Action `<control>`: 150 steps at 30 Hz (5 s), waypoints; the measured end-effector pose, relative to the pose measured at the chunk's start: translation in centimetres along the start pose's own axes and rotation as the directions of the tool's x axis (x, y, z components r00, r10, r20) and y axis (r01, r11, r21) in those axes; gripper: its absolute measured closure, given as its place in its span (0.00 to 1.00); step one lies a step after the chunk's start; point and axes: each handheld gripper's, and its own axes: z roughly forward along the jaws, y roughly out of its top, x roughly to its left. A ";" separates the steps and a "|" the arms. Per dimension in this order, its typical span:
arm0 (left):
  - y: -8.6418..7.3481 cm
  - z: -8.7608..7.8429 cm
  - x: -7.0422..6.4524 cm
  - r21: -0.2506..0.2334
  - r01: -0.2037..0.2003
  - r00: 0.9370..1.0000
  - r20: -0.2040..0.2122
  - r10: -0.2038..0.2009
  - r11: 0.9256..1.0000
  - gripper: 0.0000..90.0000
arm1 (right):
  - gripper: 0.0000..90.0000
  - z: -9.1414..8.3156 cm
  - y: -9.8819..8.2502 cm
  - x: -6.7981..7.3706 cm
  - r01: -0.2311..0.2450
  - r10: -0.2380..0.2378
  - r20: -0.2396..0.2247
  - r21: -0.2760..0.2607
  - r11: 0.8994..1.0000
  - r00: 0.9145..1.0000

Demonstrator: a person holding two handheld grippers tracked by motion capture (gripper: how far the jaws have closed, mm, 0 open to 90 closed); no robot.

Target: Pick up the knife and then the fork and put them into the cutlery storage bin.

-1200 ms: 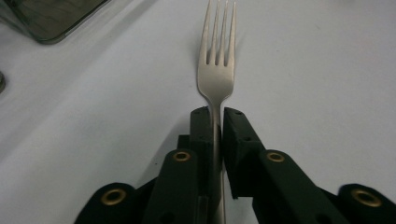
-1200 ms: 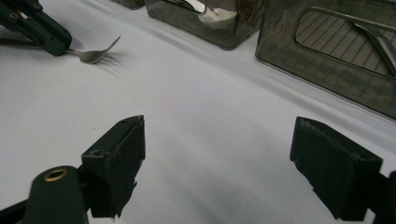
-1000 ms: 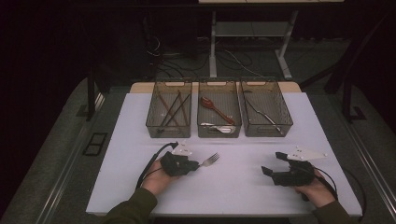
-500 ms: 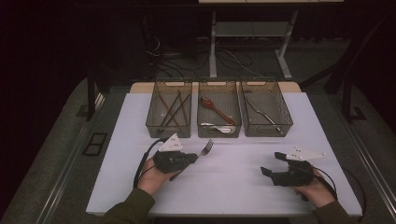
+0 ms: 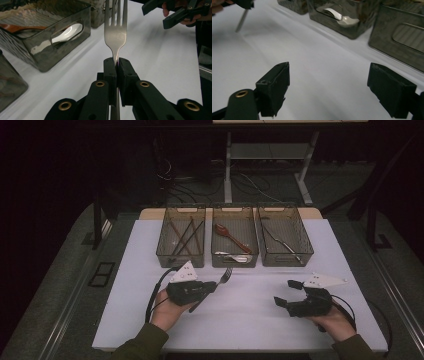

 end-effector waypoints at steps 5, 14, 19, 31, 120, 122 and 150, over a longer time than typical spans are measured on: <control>0.4 0.4 -0.4 -0.015 0.007 1.000 -0.008 -0.007 1.000 0.94 | 0.20 0.6 1.5 0.8 0.021 -0.021 -0.030 -0.013 1.000 0.999; 1.3 1.8 -1.3 -0.030 0.010 1.000 -0.018 -0.011 1.000 0.94 | 0.22 1.4 4.2 1.7 0.013 -0.017 -0.089 -0.049 0.999 0.996; 1.9 3.1 -2.0 -0.034 0.007 1.000 -0.028 -0.008 0.999 0.94 | 0.30 2.0 5.7 2.3 0.000 -0.012 -0.156 -0.079 0.997 0.988; 2.3 4.6 -3.3 -0.046 -0.001 0.999 -0.040 -0.001 0.999 0.94 | 0.56 4.5 7.7 3.1 -0.043 0.027 -0.216 -0.069 0.997 0.976; -6.2 -3.4 0.6 -0.004 0.047 0.998 -0.049 -0.047 0.999 0.00 | 0.96 -2.3 12.9 -6.7 -0.109 0.129 0.075 -0.227 0.968 0.989; -6.2 -3.3 0.6 -0.004 0.055 0.997 -0.047 -0.056 0.998 0.00 | 0.96 -2.6 13.4 -7.3 -0.112 0.137 0.095 -0.230 0.967 0.986; -6.1 -2.9 0.3 0.013 0.036 0.999 -0.018 -0.036 0.999 0.00 | 0.96 1.2 14.7 -14.2 -0.225 0.251 0.284 -0.120 0.967 0.926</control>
